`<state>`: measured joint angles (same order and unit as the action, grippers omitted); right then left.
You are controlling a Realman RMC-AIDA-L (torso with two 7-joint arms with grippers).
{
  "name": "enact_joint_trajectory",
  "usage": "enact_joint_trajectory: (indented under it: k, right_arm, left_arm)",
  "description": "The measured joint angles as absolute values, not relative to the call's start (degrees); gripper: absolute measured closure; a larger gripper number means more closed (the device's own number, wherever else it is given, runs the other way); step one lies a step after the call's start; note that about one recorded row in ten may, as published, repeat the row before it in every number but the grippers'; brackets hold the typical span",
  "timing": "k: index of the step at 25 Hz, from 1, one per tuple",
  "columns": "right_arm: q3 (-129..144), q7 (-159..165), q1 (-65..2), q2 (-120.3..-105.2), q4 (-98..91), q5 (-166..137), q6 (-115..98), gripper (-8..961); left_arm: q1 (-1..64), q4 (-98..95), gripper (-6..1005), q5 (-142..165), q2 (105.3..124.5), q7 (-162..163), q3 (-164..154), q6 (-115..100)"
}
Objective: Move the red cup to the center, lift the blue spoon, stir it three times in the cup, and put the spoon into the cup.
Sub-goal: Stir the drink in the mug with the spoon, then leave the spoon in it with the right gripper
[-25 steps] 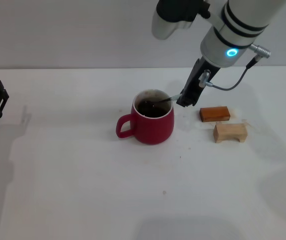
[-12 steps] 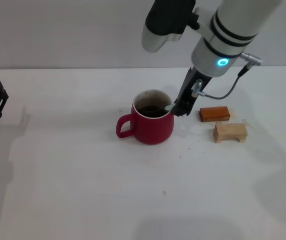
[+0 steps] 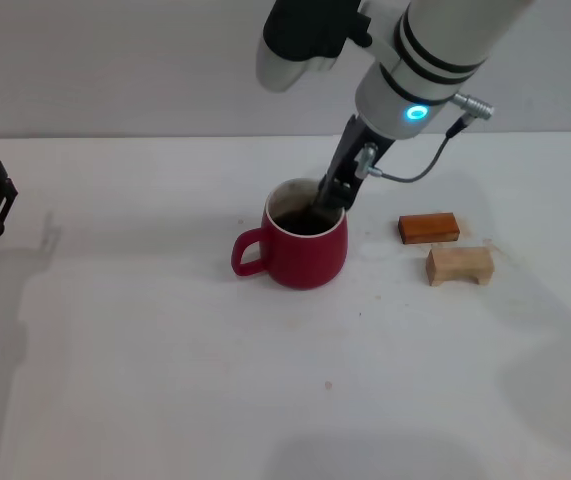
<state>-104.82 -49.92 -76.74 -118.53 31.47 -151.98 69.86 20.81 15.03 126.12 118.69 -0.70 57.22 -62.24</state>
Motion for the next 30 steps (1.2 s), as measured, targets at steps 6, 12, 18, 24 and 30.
enact_joint_trajectory:
  k: [6,12,18,24,30]
  right_arm:
    - [-104.9,-49.6,-76.5,-117.99,31.5,-152.9,68.8,821]
    - [-105.1,-49.5,-76.2,-117.63,31.7,-153.2,72.2,820]
    - [-105.1,-50.6,-76.2,-118.32,31.9,-152.1,73.9,820]
    - [-104.8,-51.0,-76.6,-118.49,32.5,-149.4,71.9,821]
    - [-104.8,-50.5,-76.7,-118.44,32.5,-150.1,68.7,821]
  left_arm:
    - [21.2,15.0,152,126.1,118.8,-0.1,57.2,-62.0]
    - [21.3,15.1,152,126.1,118.83,-0.1,57.2,-61.7]
    - [21.3,15.1,152,126.1,118.83,-0.1,57.2,-61.5]
    - [21.2,15.1,152,126.1,118.83,-0.1,57.3,-61.4]
    - [21.2,15.4,152,126.1,118.83,-0.1,57.3,-61.4]
